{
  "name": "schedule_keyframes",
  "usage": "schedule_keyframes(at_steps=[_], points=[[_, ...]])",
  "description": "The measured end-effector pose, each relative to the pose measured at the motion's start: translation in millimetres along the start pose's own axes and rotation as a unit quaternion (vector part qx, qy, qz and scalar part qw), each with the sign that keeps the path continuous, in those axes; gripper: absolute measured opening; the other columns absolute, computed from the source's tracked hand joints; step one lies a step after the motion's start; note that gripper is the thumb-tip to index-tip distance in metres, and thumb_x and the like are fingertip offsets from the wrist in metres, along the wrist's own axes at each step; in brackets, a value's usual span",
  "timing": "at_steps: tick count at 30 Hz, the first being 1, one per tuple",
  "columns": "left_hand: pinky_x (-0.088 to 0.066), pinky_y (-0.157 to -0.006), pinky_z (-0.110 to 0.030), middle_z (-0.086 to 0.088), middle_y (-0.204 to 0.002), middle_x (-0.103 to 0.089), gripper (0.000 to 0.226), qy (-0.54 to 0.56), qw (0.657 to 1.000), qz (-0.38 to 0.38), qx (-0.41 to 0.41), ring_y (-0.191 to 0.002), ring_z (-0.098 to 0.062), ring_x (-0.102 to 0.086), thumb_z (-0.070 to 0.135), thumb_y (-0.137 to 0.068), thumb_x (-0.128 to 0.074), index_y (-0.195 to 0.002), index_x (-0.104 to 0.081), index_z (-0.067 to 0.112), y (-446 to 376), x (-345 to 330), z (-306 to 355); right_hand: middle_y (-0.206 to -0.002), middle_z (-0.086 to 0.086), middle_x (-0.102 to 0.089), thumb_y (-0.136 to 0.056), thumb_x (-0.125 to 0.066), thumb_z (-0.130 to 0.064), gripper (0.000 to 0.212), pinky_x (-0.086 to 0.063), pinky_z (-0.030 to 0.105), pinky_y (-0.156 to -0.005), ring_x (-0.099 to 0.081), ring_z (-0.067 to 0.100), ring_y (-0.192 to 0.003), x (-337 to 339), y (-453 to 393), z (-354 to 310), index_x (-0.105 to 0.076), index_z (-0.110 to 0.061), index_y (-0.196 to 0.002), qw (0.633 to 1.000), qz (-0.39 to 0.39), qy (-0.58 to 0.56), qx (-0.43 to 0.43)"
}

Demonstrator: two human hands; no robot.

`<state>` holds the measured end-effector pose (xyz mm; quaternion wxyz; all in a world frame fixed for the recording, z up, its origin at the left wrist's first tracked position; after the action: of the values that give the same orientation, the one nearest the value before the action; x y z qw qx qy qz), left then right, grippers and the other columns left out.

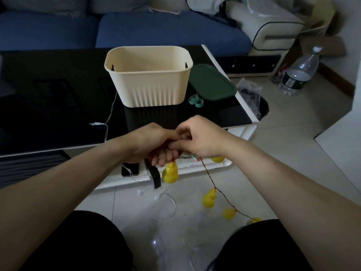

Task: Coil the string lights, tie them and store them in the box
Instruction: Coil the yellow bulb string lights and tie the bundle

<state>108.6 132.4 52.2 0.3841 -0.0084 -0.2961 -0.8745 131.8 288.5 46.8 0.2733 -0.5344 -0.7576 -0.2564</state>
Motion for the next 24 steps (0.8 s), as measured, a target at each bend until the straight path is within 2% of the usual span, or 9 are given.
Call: schedule_keyframes(at_steps=[3, 7, 11, 14, 18, 19, 21, 24], points=[[-0.035, -0.034, -0.021, -0.012, -0.052, -0.056, 0.039, 0.008, 0.998, 0.049, -0.034, -0.035, -0.017, -0.049, 0.027, -0.095, -0.056, -0.069, -0.063, -0.001, 0.7, 2.3, 3.4, -0.069, -0.006, -0.068, -0.086, -0.078, -0.031, 0.007, -0.05, 0.027, -0.062, -0.061, 0.006, -0.062, 5.1, -2.8, -1.9, -0.072, -0.028, -0.083, 1.0, 0.027, -0.005, 0.003], [-0.036, -0.036, -0.022, -0.016, -0.047, -0.054, 0.041, 0.029, 0.987, 0.139, -0.073, -0.034, -0.024, -0.046, 0.026, -0.09, -0.06, -0.058, -0.061, 0.0, -1.7, 4.0, 5.1, -0.058, -0.006, -0.068, -0.087, -0.078, -0.025, 0.014, -0.047, 0.023, -0.058, -0.061, 0.004, -0.053, 8.9, -5.8, -6.8, -0.07, -0.024, -0.076, 0.998, 0.036, -0.061, 0.002], [-0.038, -0.044, -0.025, -0.024, -0.054, -0.054, 0.04, 0.07, 0.97, 0.196, -0.127, -0.044, -0.027, -0.047, 0.027, -0.085, -0.065, -0.058, -0.062, -0.003, -4.6, 9.2, 4.4, -0.066, 0.01, -0.07, -0.087, -0.077, -0.021, 0.017, -0.048, 0.021, -0.051, -0.063, 0.01, -0.051, 10.5, -8.5, -11.3, -0.066, -0.012, -0.078, 0.988, 0.042, -0.15, -0.003], [-0.04, -0.049, -0.026, -0.016, -0.053, -0.054, 0.035, 0.109, 0.972, 0.142, -0.155, -0.047, -0.023, -0.049, 0.027, -0.088, -0.062, -0.062, -0.063, 0.003, -3.5, 13.5, 4.4, -0.062, 0.009, -0.068, -0.087, -0.077, -0.023, 0.019, -0.049, 0.028, -0.055, -0.061, 0.017, -0.055, 11.3, -10.9, -10.2, -0.064, -0.015, -0.076, 0.987, 0.052, -0.152, 0.014], [-0.048, -0.076, -0.031, -0.01, -0.065, -0.056, 0.034, 0.166, 0.976, -0.073, -0.121, -0.069, -0.021, -0.057, 0.031, -0.089, -0.054, -0.083, -0.059, -0.002, -4.9, 24.6, -4.2, -0.07, 0.008, -0.072, -0.089, -0.075, -0.023, 0.016, -0.048, 0.022, -0.054, -0.061, 0.01, -0.055, 14.3, -9.3, -5.3, -0.065, -0.017, -0.079, 0.985, 0.062, -0.157, 0.022], [-0.049, -0.078, -0.031, -0.012, -0.071, -0.058, 0.034, 0.164, 0.975, -0.1, -0.115, -0.074, -0.021, -0.059, 0.03, -0.089, -0.052, -0.09, -0.058, -0.003, -4.6, 28.4, -6.4, -0.071, 0.005, -0.073, -0.089, -0.075, -0.022, 0.014, -0.048, 0.021, -0.055, -0.061, 0.008, -0.055, 14.2, -8.3, -4.5, -0.065, -0.017, -0.081, 0.985, 0.061, -0.157, 0.025], [-0.053, -0.077, -0.029, -0.014, -0.081, -0.065, 0.036, 0.149, 0.977, -0.113, -0.106, -0.079, -0.021, -0.064, 0.025, -0.09, -0.051, -0.101, -0.058, -0.008, -2.6, 35.7, -9.3, -0.07, 0.0, -0.072, -0.09, -0.074, -0.021, 0.011, -0.047, 0.018, -0.055, -0.06, 0.003, -0.053, 11.0, -6.5, -3.6, -0.066, -0.015, -0.084, 0.986, 0.053, -0.156, 0.026], [-0.054, -0.076, -0.03, -0.013, -0.08, -0.068, 0.035, 0.143, 0.978, -0.115, -0.099, -0.073, -0.021, -0.065, 0.023, -0.092, -0.052, -0.098, -0.061, -0.01, 2.1, 40.1, -9.6, -0.066, -0.004, -0.071, -0.093, -0.07, -0.018, 0.01, -0.047, 0.018, -0.054, -0.059, 0.004, -0.054, 4.7, -5.7, -5.1, -0.065, -0.011, -0.089, 0.981, 0.042, -0.189, 0.027]])
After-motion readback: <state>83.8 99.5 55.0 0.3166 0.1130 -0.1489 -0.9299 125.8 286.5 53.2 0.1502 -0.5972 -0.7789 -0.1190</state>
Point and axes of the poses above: each hand's wrist, its own y-axis away from the middle knuckle, its own x-axis out of the back of the hand, z = x × y, the point moved 1 cm from there along -y, towards the middle knuckle
